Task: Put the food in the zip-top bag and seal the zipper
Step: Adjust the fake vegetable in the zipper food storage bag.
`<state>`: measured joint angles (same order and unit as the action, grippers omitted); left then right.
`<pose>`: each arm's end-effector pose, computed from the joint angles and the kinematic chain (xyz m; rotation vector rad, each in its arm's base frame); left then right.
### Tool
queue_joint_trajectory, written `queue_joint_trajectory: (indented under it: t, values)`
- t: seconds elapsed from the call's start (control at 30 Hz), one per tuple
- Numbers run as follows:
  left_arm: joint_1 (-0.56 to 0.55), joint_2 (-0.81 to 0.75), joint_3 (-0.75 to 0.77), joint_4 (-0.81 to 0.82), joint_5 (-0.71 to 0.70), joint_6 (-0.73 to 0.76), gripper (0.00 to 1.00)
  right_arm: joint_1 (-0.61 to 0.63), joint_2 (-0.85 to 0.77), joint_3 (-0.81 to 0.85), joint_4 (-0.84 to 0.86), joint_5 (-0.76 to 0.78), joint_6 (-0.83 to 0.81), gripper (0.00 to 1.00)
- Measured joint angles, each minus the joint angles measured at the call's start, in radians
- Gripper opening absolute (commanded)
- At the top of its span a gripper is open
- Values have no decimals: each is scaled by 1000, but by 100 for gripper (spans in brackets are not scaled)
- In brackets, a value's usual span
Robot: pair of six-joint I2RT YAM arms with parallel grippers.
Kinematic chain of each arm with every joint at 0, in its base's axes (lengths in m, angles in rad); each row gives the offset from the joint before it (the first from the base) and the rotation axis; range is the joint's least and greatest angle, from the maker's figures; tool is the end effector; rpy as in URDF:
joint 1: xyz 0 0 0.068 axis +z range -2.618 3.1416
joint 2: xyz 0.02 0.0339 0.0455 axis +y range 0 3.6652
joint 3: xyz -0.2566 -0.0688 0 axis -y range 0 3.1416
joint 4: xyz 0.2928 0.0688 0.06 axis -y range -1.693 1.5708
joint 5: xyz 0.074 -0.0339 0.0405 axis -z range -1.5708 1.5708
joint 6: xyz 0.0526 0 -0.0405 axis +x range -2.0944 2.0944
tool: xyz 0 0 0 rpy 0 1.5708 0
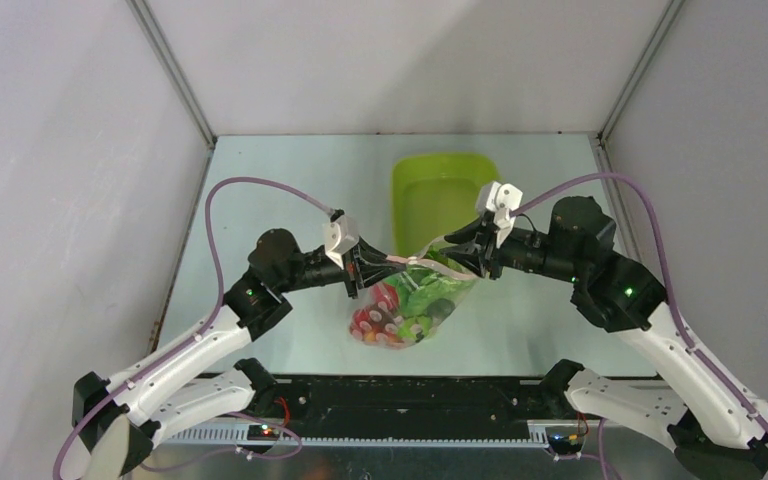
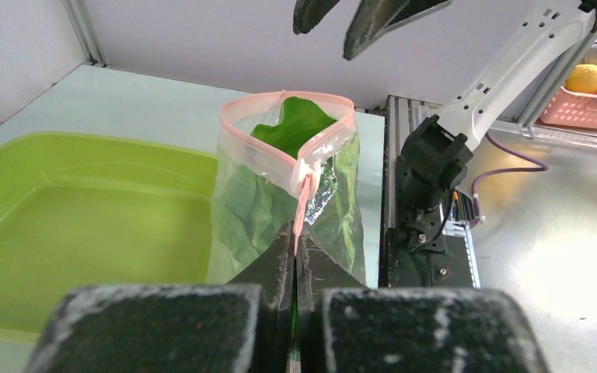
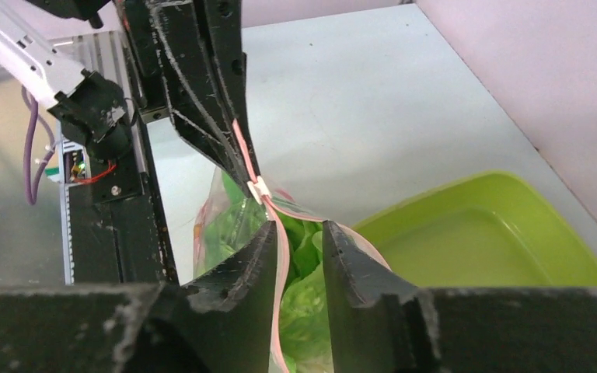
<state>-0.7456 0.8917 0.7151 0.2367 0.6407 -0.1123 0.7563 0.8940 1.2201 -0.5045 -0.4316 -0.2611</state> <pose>0.1797 -0.2087 0.3278 1.0001 1.3009 -1.1505 0.1575 0.1788 0.4426 -1.1397 1.3812 0.7351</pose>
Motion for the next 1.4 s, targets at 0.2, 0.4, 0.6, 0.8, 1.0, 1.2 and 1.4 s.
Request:
queue_joint_trajectory:
  t: [0.2, 0.4, 0.6, 0.8, 1.0, 1.2, 1.4]
  values:
    - [0, 0, 0, 0, 7, 1, 0, -6, 14, -3, -13, 27, 53, 22]
    - [0, 0, 0, 0, 17, 8, 0, -6, 85, -15, -51, 28, 99, 11]
    - [0, 0, 0, 0, 16, 8, 0, 0, 98, -16, -116, 21, 138, 8]
    - [0, 0, 0, 0, 9, 8, 0, 29, 97, -26, -164, 16, 163, 8]
    - [0, -3, 0, -2, 2, 8, 0, 37, 113, -50, -170, 36, 203, 8]
    - [0, -21, -16, -8, -11, 8, 0, 39, 130, -88, -177, 134, 261, 8]
    - [0, -25, -16, -10, -11, 7, 0, 38, 127, -133, -163, 149, 303, 9]
